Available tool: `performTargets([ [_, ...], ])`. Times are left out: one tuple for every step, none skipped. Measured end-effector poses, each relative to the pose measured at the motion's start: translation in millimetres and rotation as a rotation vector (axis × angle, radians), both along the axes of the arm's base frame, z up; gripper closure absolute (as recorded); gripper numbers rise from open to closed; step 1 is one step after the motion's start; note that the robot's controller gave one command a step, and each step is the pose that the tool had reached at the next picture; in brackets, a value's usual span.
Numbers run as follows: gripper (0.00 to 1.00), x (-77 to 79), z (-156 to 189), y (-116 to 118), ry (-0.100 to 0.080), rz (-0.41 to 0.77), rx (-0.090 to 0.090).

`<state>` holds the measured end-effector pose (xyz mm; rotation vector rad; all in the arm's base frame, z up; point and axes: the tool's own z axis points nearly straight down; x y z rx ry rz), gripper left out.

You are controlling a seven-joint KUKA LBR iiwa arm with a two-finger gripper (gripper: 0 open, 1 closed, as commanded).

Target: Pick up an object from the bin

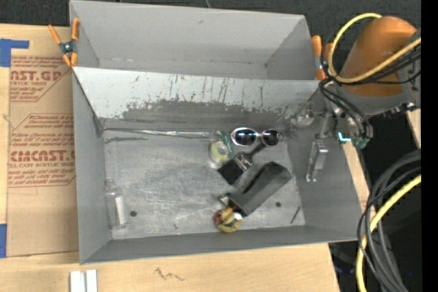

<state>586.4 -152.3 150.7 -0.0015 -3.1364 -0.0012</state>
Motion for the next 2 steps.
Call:
performTargets([
  [0.0, 2.1, 4, 1, -0.007, 0.002, -0.002],
  [0.0, -53.5, -42, 36, -0.012, 0.179, -0.003],
])
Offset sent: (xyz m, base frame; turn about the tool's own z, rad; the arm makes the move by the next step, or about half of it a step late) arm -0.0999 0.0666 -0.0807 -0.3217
